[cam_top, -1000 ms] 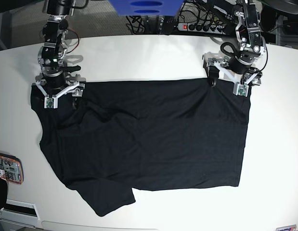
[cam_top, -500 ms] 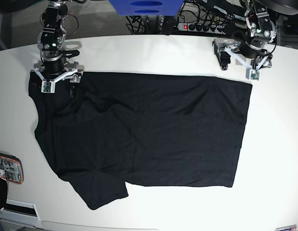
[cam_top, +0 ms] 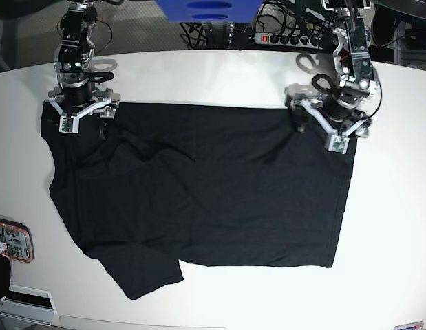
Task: Fold the T-shirt properly
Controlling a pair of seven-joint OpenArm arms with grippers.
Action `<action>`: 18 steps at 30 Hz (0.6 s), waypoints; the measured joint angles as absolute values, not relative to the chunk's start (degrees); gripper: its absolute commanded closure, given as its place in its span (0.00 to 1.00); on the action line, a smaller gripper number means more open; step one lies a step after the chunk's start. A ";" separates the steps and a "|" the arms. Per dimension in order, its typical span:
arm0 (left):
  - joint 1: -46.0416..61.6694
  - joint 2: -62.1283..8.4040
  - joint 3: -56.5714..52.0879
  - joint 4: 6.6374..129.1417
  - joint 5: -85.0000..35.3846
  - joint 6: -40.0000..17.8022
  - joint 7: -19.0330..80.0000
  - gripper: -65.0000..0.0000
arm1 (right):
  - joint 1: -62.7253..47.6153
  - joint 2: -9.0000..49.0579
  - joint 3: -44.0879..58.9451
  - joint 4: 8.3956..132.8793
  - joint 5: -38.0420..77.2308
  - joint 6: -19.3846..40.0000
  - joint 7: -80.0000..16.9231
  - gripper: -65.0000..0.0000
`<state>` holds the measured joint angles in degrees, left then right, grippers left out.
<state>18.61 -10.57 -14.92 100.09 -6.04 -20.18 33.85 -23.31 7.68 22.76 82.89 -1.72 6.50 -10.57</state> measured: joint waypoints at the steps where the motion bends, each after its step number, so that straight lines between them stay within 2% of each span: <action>1: 17.45 -10.63 -14.46 98.65 -5.80 -20.25 33.19 0.00 | -23.31 7.66 22.76 82.89 -1.72 6.59 -10.57 0.00; 5: 16.56 -10.94 -14.28 92.90 -6.24 -19.90 29.45 0.00 | -23.31 7.66 22.76 82.89 -1.80 6.46 -10.55 0.00; 8: 21.32 -11.11 -14.52 90.35 -6.37 -19.75 15.86 0.00 | -23.33 7.68 22.76 82.89 -1.85 6.63 -10.52 0.00; 11: 24.56 -11.14 -14.68 88.01 -7.05 -19.79 7.27 0.00 | -24.16 7.66 22.87 82.91 -1.67 6.48 -10.00 0.00; 18: 29.61 -11.46 -17.37 88.14 -11.66 -20.40 4.08 0.00 | -27.40 7.70 22.98 83.05 -0.91 6.57 -6.37 0.00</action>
<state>29.61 -11.46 -17.37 88.14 -11.66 -20.40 4.08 -27.40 7.70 22.98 83.05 -0.91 6.57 -6.37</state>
